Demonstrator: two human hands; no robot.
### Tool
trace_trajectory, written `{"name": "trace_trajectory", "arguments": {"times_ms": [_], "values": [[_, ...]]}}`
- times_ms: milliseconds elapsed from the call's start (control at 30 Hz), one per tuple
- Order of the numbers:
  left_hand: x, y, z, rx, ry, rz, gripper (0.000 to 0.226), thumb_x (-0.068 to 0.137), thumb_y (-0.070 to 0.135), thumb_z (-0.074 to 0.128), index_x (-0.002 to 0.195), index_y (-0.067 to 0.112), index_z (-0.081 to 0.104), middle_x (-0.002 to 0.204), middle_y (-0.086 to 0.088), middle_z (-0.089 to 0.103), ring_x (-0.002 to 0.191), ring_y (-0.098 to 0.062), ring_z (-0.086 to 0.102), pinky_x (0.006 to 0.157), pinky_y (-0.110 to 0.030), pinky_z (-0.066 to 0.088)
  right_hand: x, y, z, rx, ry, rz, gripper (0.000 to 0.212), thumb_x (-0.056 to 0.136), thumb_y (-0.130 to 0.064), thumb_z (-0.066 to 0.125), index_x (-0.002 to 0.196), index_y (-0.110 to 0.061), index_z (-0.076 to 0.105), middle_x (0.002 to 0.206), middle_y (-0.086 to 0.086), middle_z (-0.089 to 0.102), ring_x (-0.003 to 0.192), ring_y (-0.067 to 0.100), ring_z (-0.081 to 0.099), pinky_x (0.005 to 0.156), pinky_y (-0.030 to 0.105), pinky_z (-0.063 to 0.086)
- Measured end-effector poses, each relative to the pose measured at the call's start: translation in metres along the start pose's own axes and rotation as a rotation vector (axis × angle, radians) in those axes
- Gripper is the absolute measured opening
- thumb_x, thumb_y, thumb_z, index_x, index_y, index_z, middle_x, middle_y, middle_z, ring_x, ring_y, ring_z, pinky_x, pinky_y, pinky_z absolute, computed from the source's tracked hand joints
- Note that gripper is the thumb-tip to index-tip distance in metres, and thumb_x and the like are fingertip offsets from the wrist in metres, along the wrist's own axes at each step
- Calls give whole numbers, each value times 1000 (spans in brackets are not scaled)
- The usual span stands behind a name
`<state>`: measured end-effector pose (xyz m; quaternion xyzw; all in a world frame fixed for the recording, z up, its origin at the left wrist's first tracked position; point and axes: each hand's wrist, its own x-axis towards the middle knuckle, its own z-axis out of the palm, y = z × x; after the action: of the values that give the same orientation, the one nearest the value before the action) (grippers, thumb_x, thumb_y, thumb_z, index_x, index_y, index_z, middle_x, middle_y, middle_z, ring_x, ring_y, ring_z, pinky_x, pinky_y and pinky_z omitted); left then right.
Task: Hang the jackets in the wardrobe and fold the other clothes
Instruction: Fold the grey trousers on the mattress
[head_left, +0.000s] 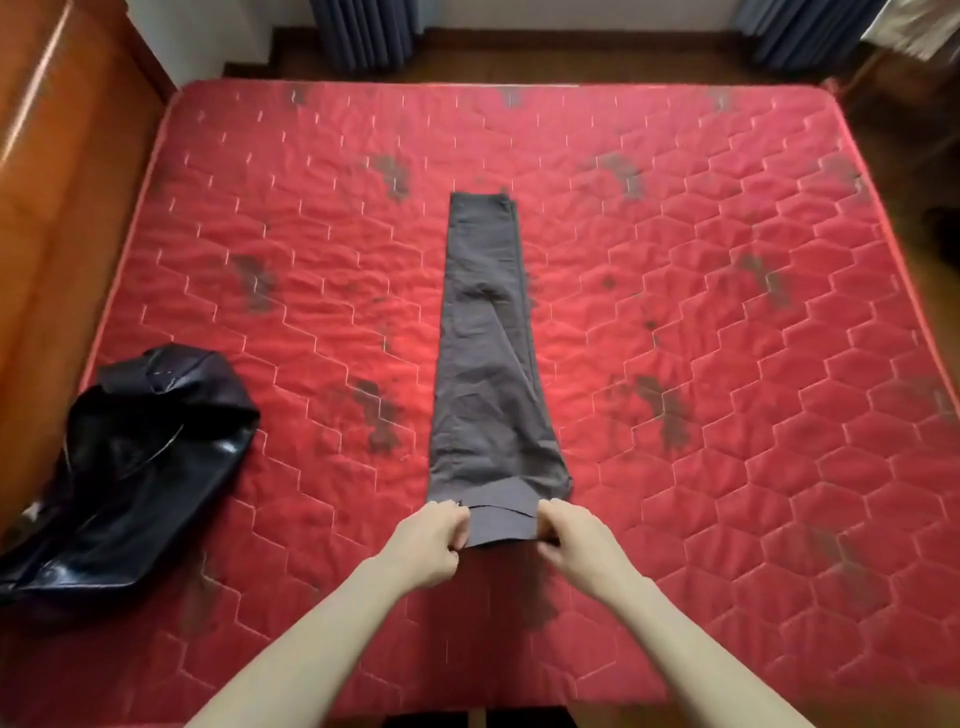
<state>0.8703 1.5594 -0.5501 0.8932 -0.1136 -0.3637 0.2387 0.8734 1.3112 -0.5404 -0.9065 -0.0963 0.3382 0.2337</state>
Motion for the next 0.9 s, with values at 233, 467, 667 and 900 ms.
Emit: {"name": "trace_trajectory", "arguments": {"times_ms": [233, 467, 667, 900], "values": [[13, -32, 65, -71, -55, -80, 13, 80, 19, 55, 85, 29, 48, 86, 13, 54, 93, -17, 54, 79, -34, 47, 12, 41, 73, 11, -41, 102, 32, 102, -58, 49, 93, -28, 56, 97, -10, 57, 100, 19, 61, 78, 36, 42], [56, -58, 120, -20, 169, -133, 14, 95, 22, 53, 108, 21, 57, 103, 6, 56, 102, -22, 51, 81, -36, 46, 51, 67, 139, -27, 229, 52, 35, 106, -45, 37, 109, -23, 65, 111, -4, 61, 101, 25, 62, 85, 41, 51], [110, -79, 176, 164, 270, -50, 56, 95, 34, 43, 143, 11, 58, 149, -9, 57, 139, -28, 53, 107, -46, 51, 109, 61, 192, -153, 395, -123, 45, 108, -32, 38, 144, -12, 58, 156, 8, 50, 149, 25, 41, 116, 42, 40], [129, -108, 226, 330, 301, 68, 67, 101, 32, 40, 163, 10, 28, 172, -9, 18, 161, -26, 10, 127, -52, 16, 133, 100, 241, -237, 310, -87, 62, 109, -51, 34, 165, -26, 24, 174, 0, 15, 161, 18, 8, 128, 46, 16]]}}
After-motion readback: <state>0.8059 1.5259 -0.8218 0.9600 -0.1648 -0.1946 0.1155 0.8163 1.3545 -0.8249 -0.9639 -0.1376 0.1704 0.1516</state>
